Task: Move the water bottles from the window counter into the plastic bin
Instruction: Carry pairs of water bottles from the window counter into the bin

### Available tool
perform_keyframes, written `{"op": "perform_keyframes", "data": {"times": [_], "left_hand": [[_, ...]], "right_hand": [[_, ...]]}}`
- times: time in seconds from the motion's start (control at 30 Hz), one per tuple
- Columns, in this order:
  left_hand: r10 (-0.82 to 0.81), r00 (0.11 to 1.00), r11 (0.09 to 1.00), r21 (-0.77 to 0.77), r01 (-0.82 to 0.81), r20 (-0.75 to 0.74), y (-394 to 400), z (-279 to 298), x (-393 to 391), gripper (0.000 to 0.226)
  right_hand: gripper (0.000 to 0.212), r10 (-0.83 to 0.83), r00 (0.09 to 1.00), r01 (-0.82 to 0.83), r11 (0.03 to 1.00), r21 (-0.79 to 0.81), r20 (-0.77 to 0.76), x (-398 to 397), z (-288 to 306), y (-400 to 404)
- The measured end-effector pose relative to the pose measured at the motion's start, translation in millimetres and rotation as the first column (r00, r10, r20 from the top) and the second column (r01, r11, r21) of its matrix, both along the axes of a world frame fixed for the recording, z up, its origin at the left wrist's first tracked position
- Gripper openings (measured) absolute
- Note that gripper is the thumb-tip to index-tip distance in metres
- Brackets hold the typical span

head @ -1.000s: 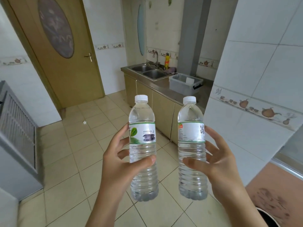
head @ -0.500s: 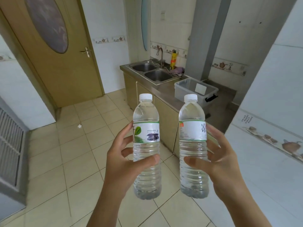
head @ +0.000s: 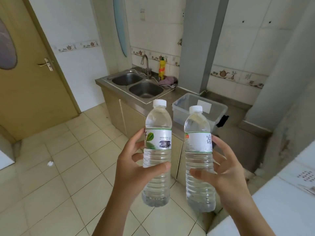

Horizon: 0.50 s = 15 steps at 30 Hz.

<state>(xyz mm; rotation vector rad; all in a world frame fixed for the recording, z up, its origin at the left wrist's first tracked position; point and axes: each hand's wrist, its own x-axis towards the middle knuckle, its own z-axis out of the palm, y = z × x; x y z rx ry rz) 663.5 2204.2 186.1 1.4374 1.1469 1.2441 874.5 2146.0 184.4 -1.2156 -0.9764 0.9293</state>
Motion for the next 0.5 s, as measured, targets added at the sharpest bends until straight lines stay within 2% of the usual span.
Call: {"op": "perform_keyframes", "data": {"times": [0.3, 0.5], "left_hand": [[-0.152, 0.988, 0.986, -0.055, 0.154, 0.04, 156, -14, 76, 0.09], [-0.223, 0.974, 0.97, -0.09, 0.226, 0.041, 274, -27, 170, 0.107]], "right_hand": [[0.095, -0.179, 0.984, 0.178, 0.984, -0.011, -0.025, 63, -20, 136], [0.092, -0.322, 0.946, 0.321, 0.946, -0.039, -0.039, 142, -44, 236]]}}
